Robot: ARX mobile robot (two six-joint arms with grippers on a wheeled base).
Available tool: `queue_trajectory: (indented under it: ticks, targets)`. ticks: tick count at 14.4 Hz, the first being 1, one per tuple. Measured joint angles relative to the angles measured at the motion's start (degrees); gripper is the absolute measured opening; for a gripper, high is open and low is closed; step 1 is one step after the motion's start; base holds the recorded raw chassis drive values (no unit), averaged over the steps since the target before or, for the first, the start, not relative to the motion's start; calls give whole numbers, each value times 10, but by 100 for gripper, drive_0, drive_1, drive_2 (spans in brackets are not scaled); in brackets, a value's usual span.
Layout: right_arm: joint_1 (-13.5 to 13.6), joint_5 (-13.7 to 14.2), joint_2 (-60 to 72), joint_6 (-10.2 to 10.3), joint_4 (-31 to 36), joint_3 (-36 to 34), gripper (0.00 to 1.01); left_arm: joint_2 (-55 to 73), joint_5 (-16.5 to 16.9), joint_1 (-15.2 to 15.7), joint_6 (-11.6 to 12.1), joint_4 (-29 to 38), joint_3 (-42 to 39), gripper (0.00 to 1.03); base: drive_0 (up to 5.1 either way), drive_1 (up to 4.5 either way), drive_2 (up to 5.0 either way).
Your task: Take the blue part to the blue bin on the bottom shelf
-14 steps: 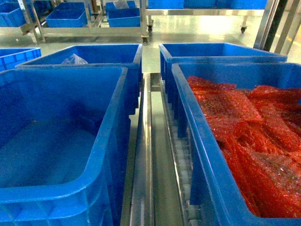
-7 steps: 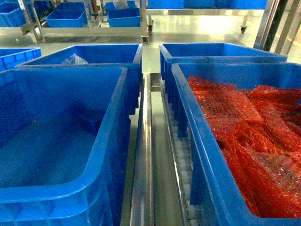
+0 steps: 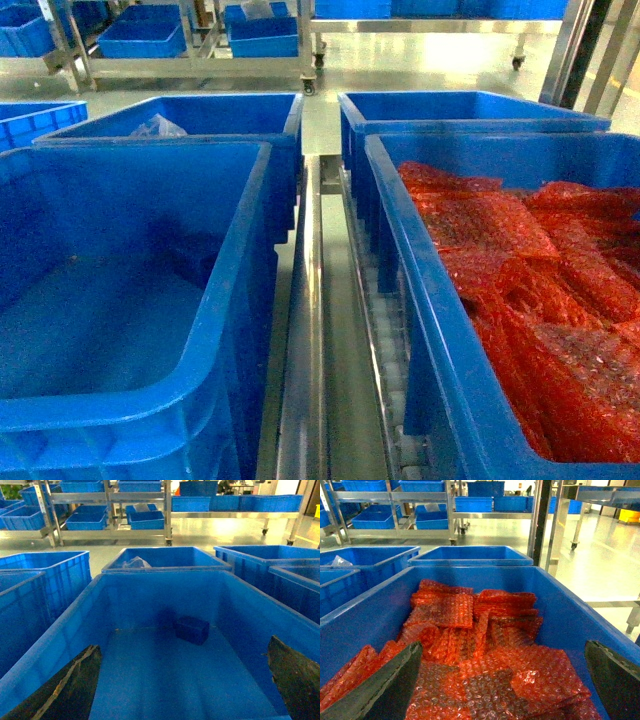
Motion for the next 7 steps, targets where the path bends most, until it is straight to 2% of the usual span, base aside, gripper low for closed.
queue_trajectory:
  ticks: [7]
  targets:
    - [0, 0, 0, 0, 0, 0, 98, 0, 0, 0, 0, 0, 0, 98, 0, 0, 0]
